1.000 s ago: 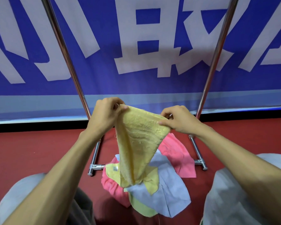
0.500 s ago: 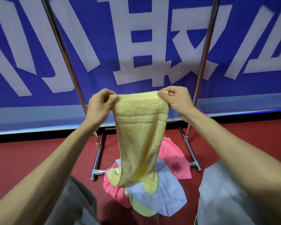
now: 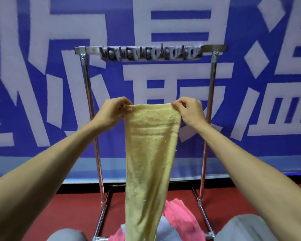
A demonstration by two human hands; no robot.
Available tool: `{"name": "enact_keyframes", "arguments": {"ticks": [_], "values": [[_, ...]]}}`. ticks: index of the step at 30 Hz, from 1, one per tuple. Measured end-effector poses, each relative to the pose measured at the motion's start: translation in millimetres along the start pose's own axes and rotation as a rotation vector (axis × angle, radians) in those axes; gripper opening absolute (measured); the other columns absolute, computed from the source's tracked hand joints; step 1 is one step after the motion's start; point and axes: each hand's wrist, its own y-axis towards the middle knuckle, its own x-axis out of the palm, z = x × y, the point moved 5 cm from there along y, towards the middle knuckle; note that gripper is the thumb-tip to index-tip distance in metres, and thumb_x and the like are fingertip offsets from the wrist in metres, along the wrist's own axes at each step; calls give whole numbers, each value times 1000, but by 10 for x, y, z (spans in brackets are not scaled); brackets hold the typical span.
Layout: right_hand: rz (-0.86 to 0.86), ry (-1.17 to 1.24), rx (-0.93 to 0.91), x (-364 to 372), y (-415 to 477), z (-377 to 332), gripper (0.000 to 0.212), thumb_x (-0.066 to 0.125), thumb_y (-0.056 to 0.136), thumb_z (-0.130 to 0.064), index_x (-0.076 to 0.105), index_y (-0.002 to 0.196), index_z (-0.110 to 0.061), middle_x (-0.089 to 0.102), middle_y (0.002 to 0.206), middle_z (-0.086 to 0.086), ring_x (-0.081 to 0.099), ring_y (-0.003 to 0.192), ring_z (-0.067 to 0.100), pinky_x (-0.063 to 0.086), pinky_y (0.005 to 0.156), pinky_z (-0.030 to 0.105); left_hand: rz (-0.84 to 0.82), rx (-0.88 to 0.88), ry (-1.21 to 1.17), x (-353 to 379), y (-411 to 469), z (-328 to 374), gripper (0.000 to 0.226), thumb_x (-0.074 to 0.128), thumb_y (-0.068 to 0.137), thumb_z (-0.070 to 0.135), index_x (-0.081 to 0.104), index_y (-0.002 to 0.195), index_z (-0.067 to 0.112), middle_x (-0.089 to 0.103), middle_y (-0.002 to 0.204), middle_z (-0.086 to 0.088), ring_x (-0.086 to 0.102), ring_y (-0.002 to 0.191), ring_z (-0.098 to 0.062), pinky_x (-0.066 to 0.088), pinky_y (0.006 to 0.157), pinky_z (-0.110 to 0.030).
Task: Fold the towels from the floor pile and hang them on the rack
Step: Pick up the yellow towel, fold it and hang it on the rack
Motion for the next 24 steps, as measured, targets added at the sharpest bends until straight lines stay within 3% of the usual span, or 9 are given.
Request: {"name": "enact_keyframes", "arguments": {"ticks": [5, 7, 10, 13, 15, 18, 21, 24], "values": [[17, -37, -205, -280, 284, -452, 14, 68, 86, -23, 72, 82, -11, 70, 71, 4, 63, 60, 18, 54, 61, 37, 114, 34, 152, -475, 382, 273, 16, 57, 90, -2, 68, 101, 1, 62, 80, -4, 59, 71, -17, 53, 71, -36], [31, -96, -276, -401, 395, -582, 15, 70, 84, -23, 72, 83, -8, 66, 68, 1, 56, 53, 10, 53, 62, 41, 100, 77, 201, -613, 498, 385, 14, 59, 90, 2, 68, 101, 2, 65, 84, -10, 61, 75, -21, 54, 72, -38], [108, -137, -332, -571, 589, -785, 14, 69, 85, -22, 72, 87, -9, 69, 74, 2, 57, 59, 10, 53, 67, 41, 135, 147, 209, -846, 663, 602, 12, 63, 89, 4, 70, 98, 1, 62, 80, -8, 64, 78, -27, 55, 72, -41], [284, -176, -339, -795, 696, -1012, 16, 65, 88, -25, 71, 95, -12, 73, 86, 7, 65, 79, 25, 50, 68, 36, 318, 178, 99, -1046, 780, 779, 9, 63, 88, 4, 69, 94, 0, 62, 77, -7, 59, 68, -20, 52, 66, -35], [375, -238, -322, -882, 676, -1051, 17, 61, 91, -25, 69, 100, -13, 73, 91, 7, 65, 86, 28, 43, 67, 31, 338, 225, 102, -1019, 739, 872, 9, 61, 87, -3, 69, 89, -1, 62, 74, -7, 55, 62, -16, 46, 57, -30], [259, -274, -231, -746, 580, -842, 13, 59, 93, -26, 66, 96, -15, 71, 90, 6, 63, 87, 28, 41, 68, 31, 272, 256, 205, -796, 637, 824, 24, 53, 83, -15, 70, 92, -2, 66, 74, -12, 56, 60, -16, 43, 55, -23], [254, -189, -191, -692, 519, -666, 12, 60, 92, -25, 66, 91, -15, 69, 84, 4, 61, 80, 24, 41, 64, 30, 300, 183, 148, -704, 632, 690, 16, 57, 89, -4, 71, 95, 1, 67, 79, -10, 59, 67, -20, 47, 59, -26], [252, -116, -163, -662, 534, -645, 13, 60, 92, -25, 67, 88, -14, 69, 82, 3, 60, 79, 22, 47, 66, 33, 288, 142, 46, -644, 623, 613, 10, 62, 89, 1, 70, 95, 3, 65, 79, -4, 58, 68, -11, 46, 63, -15]]}}
